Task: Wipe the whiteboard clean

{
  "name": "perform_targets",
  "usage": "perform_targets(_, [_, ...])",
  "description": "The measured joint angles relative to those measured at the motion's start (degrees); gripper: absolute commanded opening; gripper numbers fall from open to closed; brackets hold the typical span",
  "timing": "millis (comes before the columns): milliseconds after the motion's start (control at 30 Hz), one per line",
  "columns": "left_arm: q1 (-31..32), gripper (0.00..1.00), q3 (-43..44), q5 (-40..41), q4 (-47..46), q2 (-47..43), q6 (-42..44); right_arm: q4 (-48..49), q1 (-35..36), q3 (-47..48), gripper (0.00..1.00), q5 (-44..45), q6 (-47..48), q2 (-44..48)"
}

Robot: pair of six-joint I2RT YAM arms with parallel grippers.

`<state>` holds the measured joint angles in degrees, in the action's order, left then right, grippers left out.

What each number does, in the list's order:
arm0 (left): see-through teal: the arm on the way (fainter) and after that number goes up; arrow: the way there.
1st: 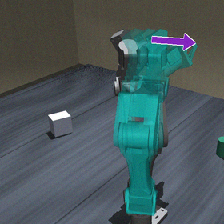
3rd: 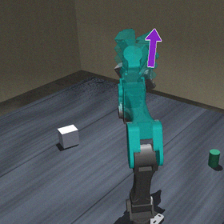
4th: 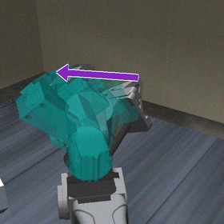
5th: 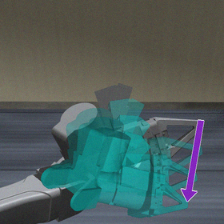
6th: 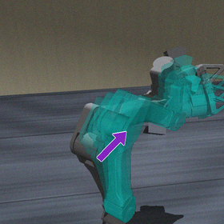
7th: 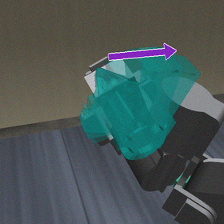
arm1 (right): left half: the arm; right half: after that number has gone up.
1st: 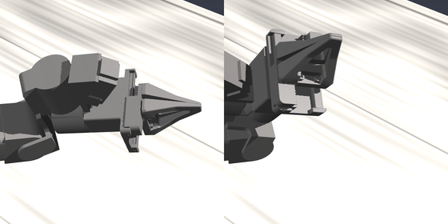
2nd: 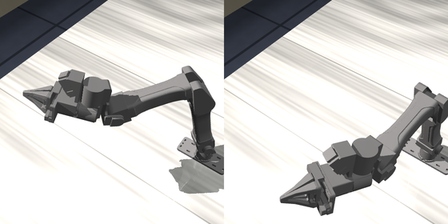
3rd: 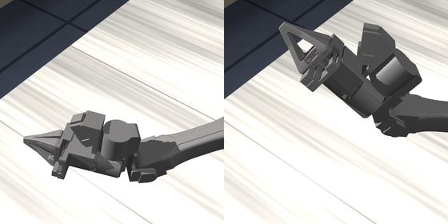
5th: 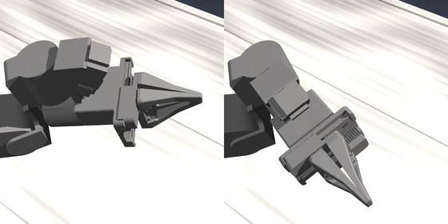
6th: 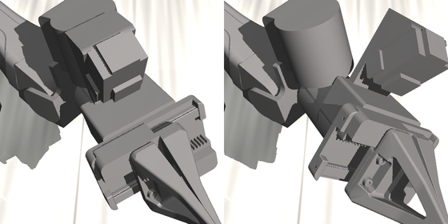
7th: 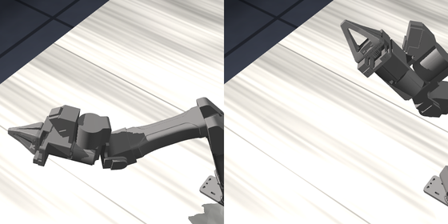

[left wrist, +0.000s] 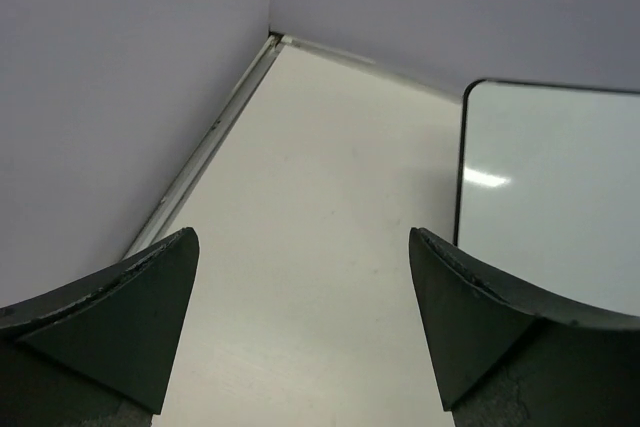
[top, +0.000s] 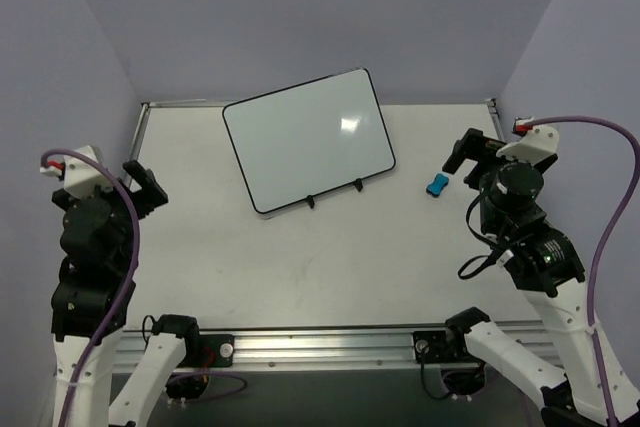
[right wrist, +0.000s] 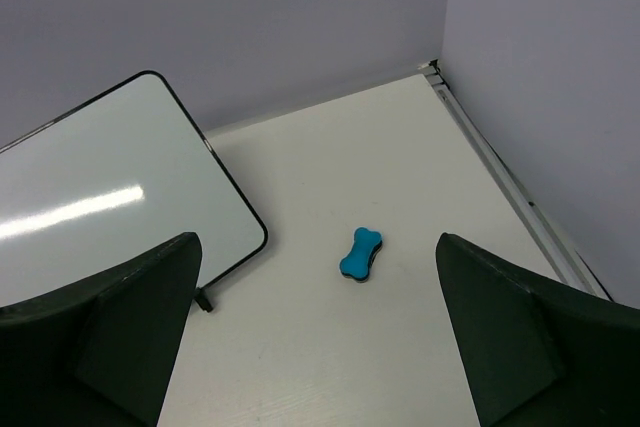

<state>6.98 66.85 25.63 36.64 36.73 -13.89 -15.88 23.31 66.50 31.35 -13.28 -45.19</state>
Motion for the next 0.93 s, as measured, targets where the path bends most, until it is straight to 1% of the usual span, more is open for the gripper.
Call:
perform_targets(100, [2.49, 0.94, -8.02, 3.26, 2.40, -6.14, 1.90, -1.60, 1.66, -1.16, 1.00, 1.68, 1.84, 2.91])
perform_targets(133, [2.78, 0.94, -9.20, 3.98, 3.54, -7.34, 2.25, -2.23, 1.81, -1.36, 1.00, 2.21, 2.43, 3.89])
perform_targets(300, [3.17, 0.94, -9.70, 5.53, 4.52, -9.22, 3.04, -3.56, 3.10, -1.40, 1.00, 3.91, 4.28, 6.27])
perform_targets(533, [3.21, 0.94, -12.79, 5.99, 1.79, -10.29, 3.02, -3.89, 3.39, -5.01, 1.00, 4.90, 4.46, 6.05])
perform_targets(767, [3.87, 0.94, -15.67, 6.58, 1.70, -12.72, 3.02, -3.56, 3.41, -8.44, 1.00, 4.87, 4.48, 6.80])
perform_targets(933, [3.85, 0.94, -16.04, 6.64, 1.68, -14.10, 3.04, -2.47, 3.41, -8.74, 1.00, 5.27, 4.48, 6.86])
